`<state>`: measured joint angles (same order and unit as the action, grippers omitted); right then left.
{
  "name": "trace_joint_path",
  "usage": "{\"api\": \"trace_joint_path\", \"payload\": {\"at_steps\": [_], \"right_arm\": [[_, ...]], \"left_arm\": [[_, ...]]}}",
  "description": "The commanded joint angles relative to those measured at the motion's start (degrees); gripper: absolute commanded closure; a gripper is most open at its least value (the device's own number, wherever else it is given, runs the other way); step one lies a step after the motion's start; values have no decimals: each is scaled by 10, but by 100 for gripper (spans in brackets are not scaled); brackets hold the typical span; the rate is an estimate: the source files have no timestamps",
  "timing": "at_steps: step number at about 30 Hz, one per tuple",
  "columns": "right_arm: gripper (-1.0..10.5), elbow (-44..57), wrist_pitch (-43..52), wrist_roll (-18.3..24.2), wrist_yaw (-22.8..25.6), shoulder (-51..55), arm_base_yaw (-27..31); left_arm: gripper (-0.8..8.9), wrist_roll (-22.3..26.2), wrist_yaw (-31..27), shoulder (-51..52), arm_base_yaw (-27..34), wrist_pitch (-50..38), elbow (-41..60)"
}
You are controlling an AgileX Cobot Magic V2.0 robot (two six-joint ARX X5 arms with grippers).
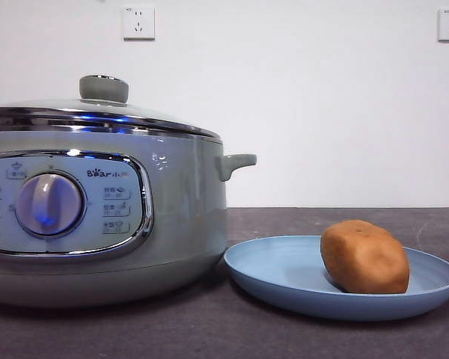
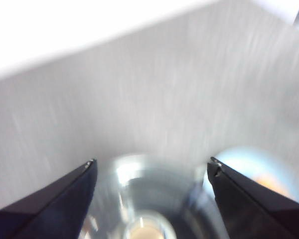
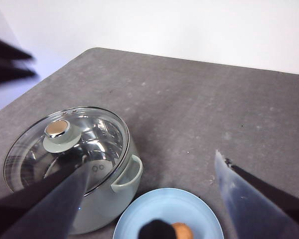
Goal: Take the potato out from the steamer,put the potato on the plate,close the lid
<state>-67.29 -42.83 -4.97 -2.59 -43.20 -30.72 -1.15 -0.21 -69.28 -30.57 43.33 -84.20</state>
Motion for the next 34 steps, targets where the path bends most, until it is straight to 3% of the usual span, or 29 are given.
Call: {"api": "trace_joint_path", "payload": {"at_steps": [1,8,13,15,19,34], "right_arm": [[520,-1,7,-1,-1,1,0],[520,-1,17,-1,-1,1,0],[529,-1,18,-1,-1,1,0],[621,-1,18,-1,-1,1,0],[962,-1,19,1,-1,1,0],[947,-1,23,4,0,1,0]], "left_arm": [[436,3,3,28,-2,8,-44],[457,22,3,116,-2,14,-100],[831,57,4,172,-2,65,-100],[822,58,3,186,-2,91,-100],[822,58,3,197,-2,135,-100],[817,53,3,190,-2,200,-100]]}}
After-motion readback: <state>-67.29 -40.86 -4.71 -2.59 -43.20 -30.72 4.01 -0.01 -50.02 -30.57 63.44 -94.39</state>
